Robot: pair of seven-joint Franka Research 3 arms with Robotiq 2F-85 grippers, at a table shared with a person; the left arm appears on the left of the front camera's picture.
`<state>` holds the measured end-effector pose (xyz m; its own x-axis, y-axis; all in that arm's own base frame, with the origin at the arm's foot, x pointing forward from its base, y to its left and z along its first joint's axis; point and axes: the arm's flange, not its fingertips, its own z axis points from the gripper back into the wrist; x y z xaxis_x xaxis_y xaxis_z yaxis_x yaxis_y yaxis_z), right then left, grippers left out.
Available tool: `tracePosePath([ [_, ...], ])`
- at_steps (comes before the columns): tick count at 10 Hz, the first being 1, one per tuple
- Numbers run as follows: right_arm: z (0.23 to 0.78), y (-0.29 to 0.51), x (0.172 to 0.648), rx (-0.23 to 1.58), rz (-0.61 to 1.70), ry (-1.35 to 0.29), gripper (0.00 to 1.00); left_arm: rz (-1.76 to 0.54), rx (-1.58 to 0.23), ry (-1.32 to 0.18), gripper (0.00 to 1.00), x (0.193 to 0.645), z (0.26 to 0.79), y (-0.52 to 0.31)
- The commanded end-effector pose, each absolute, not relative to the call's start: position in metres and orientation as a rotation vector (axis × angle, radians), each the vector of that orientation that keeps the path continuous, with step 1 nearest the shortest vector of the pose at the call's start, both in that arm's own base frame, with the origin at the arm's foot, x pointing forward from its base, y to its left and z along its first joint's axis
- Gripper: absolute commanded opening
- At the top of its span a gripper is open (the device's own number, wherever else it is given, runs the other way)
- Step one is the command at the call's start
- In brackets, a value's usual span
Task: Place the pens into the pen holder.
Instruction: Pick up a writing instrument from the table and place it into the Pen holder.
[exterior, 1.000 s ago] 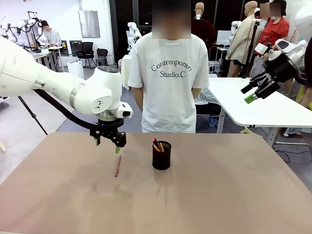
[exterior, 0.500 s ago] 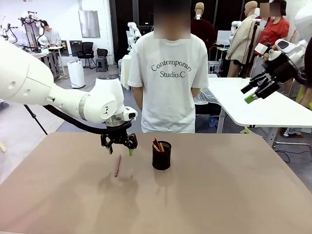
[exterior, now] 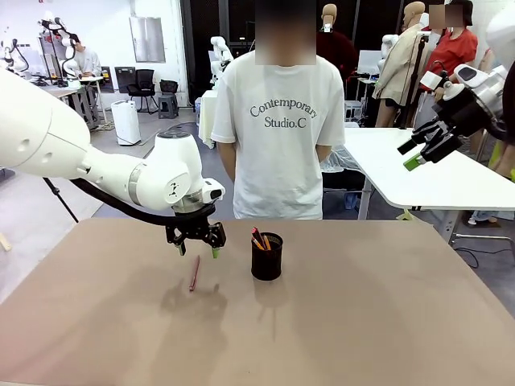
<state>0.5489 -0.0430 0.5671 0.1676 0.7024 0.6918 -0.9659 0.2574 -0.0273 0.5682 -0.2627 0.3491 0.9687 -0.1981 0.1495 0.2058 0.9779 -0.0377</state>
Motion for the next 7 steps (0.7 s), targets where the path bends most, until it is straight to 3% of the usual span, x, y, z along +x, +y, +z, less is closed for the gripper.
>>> tracePosePath([
  [1, 0.570, -0.043, 0.548, 0.474, 1.257, -0.660, 1.00, -0.205, -0.051, -0.151, 1.00, 0.569, 0.349, -0.261],
  [7, 0.570, -0.043, 0.548, 0.474, 1.257, -0.660, 1.00, -0.108, -0.037, -0.099, 1.00, 0.594, 0.321, -0.253],
])
